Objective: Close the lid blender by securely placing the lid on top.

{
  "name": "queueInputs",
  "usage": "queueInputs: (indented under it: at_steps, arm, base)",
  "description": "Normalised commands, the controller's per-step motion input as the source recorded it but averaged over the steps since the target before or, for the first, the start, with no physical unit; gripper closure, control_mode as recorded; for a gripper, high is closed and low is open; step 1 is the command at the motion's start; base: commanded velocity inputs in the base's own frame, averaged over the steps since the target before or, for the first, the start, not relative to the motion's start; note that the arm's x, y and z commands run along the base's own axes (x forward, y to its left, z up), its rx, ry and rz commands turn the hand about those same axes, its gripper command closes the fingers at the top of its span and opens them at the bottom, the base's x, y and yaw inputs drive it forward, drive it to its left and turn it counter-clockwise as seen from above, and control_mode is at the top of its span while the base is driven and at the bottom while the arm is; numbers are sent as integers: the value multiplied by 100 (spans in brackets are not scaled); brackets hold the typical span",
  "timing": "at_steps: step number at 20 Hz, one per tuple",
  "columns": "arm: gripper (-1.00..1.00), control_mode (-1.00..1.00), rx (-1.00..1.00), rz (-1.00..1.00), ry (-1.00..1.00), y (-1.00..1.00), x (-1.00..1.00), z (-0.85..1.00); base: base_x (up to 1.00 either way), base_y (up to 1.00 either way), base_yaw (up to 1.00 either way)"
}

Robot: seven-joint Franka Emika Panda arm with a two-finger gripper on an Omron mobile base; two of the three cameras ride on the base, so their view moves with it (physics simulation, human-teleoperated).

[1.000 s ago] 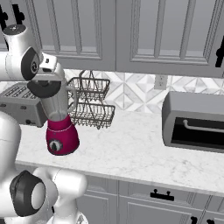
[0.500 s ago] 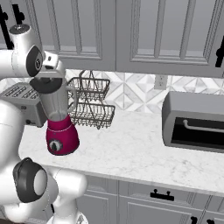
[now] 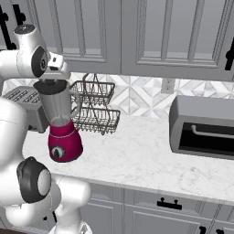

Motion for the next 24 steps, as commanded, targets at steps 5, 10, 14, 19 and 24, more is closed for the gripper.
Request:
queueInputs:
  at_steps: [5, 10, 14, 19, 24]
  arm:
    - [100, -100, 0, -1, -1, 0, 20, -2]
    - [100, -100, 0, -2, -6, 0, 16, 0]
    - [100, -100, 0, -2, -5, 1, 16, 0]
    - [100, -100, 0, -1, -1, 15, 12, 0]
    - [100, -100, 0, 0, 0, 30, 2, 0]
  base:
    - [0, 0, 0]
    - [0, 0, 0]
    - [0, 0, 0]
    - [0, 0, 0]
    - [0, 0, 0]
